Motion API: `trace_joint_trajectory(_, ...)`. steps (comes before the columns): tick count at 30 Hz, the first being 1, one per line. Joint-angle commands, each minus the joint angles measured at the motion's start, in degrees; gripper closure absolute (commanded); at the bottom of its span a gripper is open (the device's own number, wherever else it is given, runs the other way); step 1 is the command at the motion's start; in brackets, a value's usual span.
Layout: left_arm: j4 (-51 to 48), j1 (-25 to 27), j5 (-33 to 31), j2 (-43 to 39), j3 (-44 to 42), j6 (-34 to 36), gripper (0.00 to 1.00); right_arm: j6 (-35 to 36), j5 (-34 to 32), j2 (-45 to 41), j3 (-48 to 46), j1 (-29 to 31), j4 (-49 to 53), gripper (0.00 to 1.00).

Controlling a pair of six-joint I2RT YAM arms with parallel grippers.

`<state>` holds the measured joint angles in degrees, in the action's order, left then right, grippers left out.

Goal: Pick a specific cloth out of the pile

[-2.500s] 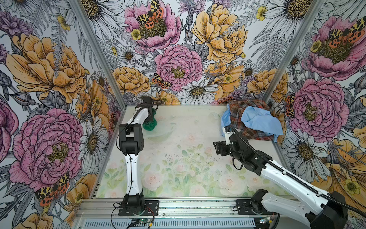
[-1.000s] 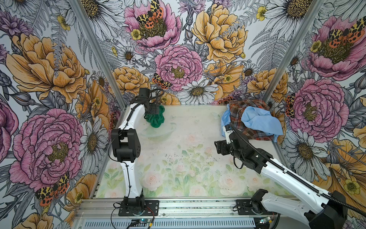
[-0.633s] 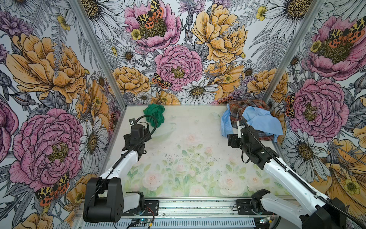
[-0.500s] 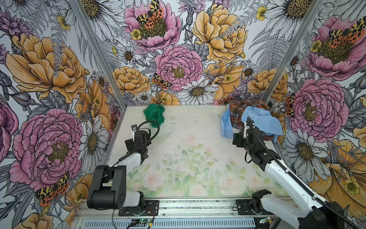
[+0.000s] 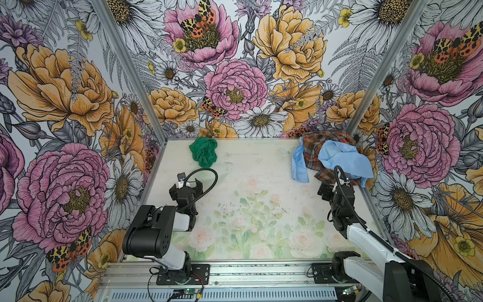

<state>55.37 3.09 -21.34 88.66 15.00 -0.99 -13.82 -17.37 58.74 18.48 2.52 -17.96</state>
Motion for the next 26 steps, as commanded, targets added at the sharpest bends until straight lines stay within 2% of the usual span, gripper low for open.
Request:
trace_joint_trajectory(1,12.09,-0.13,2.76,1.15,0.25,1.53,0.01,0.76,-2.14,2.05,-1.16,-0.33,-9.08,0.05)
trace_joint_trajectory(4,9.03,2.68,-0.11,1.3,2.21,4.16,0.01,1.36,-3.85,4.7,-3.39,-0.65,-14.28,0.01)
trace_joint_trajectory(7,4.93,2.23,0.79,0.48,3.5,3.78,0.01,4.53,-1.83,7.86,-4.28,-0.85,-21.27,0.0)
trace_joint_trajectory(11,6.39,2.04,1.32,0.97,3.19,3.84,0.01,8.55,1.87,16.68,-7.38,-0.94,-41.22,0.0)
trace_joint_trajectory(15,6.33,2.08,1.3,0.93,3.19,3.81,0.01,10.59,4.45,32.71,-9.17,-0.78,-61.34,0.01)
trace_joint_trajectory(16,6.12,2.09,1.26,0.82,3.28,3.8,0.01,10.71,3.54,32.31,-8.52,-0.21,-60.12,0.0)
trace_joint_trajectory(17,6.32,2.08,1.24,0.94,3.25,3.85,0.01,10.06,4.24,29.42,-7.51,-0.27,-53.65,0.0)
trace_joint_trajectory(19,6.02,2.03,1.22,0.98,3.37,3.76,0.01,11.33,6.25,30.33,-4.71,-0.33,-50.19,0.01)
trace_joint_trajectory(21,4.27,1.75,1.85,0.92,4.24,3.57,0.01,12.09,10.04,28.79,0.72,-0.46,-37.42,0.01)
trace_joint_trajectory(23,2.64,0.98,2.89,0.6,4.78,2.87,0.01,11.01,12.29,29.47,3.17,-2.25,-33.76,0.0)
trace_joint_trajectory(26,5.81,1.98,0.1,0.84,3.53,3.25,0.01,9.36,10.12,29.21,3.4,-2.8,-32.84,0.0)
